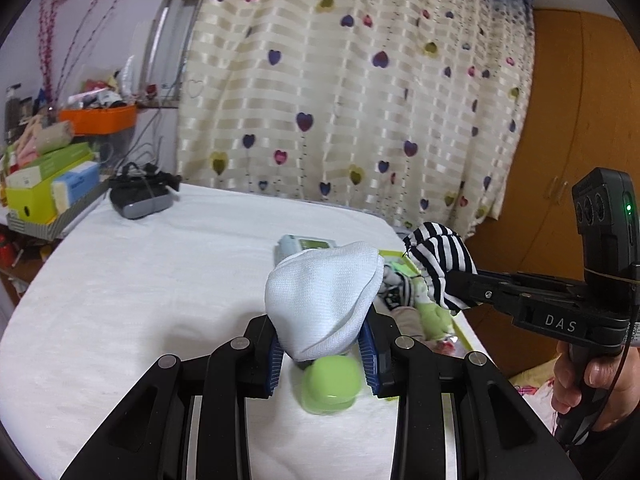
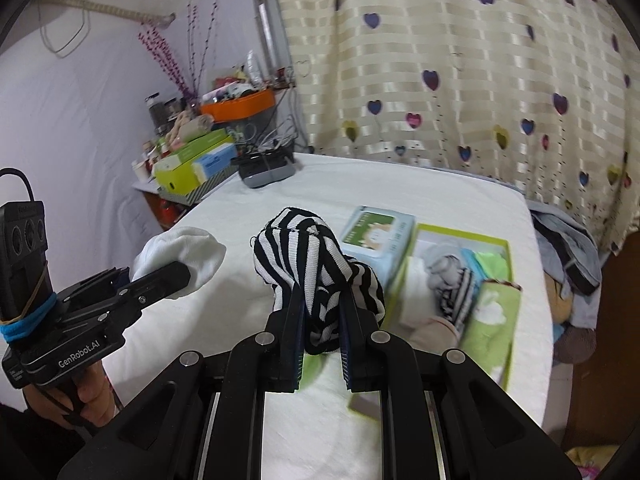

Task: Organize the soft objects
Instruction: 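Carry the white cloth and striped sock with both tools over the box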

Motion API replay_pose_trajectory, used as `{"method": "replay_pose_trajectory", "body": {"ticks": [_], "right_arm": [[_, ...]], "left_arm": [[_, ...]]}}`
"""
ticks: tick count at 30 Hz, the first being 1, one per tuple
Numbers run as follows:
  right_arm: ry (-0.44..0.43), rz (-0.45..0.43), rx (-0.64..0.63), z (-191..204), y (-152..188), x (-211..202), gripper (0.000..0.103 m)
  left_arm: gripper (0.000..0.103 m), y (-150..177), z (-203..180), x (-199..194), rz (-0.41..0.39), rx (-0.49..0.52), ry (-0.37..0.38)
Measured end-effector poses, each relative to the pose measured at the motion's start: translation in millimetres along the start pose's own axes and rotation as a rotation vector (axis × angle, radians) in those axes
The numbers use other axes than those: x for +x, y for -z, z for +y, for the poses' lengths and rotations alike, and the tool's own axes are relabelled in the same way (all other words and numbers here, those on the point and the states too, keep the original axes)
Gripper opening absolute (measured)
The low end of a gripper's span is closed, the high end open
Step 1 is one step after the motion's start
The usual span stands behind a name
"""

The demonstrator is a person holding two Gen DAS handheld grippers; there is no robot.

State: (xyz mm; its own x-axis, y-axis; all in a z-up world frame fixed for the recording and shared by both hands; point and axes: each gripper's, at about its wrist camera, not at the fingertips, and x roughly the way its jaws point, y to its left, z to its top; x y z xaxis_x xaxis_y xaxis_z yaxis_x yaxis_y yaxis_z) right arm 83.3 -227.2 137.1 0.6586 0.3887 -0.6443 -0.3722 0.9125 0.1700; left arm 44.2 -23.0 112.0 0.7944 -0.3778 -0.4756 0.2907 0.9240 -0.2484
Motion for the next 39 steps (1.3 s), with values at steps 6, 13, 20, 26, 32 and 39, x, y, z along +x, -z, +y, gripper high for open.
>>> {"method": "replay_pose_trajectory", "body": {"ticks": [6,13,20,26,32,39], "right_arm": [[0.028,-0.017,0.028,-16.7,9.7,-13.4,0.015],[0.056,-0.013,0.065,-39.5,25.4,-22.3,0.015],[0.088,0.010,0.103,-64.7,43.0,-22.0,0.015],[0.102,0.048,0.134,-84.3,58.9,-14.6,0.015],[0.108,0.083,0.145,-96.3,71.8,-6.9,0.015],[0.113,0.155,0.161,-111.7,85.0,13.0,0.015]], "left_arm": [[0.031,2.6,-18.5,6.2,0.012,0.025,0.033],[0.031,9.3,-43.2,18.6,0.037,0.051,0.073],[0.031,18.2,-67.3,32.6,0.066,0.079,0.118],[0.031,27.2,-82.8,47.0,0.098,0.099,0.149],[0.031,39.9,-95.5,63.9,0.146,0.119,0.175],[0.031,48.9,-98.7,83.5,0.195,0.119,0.181]]}}
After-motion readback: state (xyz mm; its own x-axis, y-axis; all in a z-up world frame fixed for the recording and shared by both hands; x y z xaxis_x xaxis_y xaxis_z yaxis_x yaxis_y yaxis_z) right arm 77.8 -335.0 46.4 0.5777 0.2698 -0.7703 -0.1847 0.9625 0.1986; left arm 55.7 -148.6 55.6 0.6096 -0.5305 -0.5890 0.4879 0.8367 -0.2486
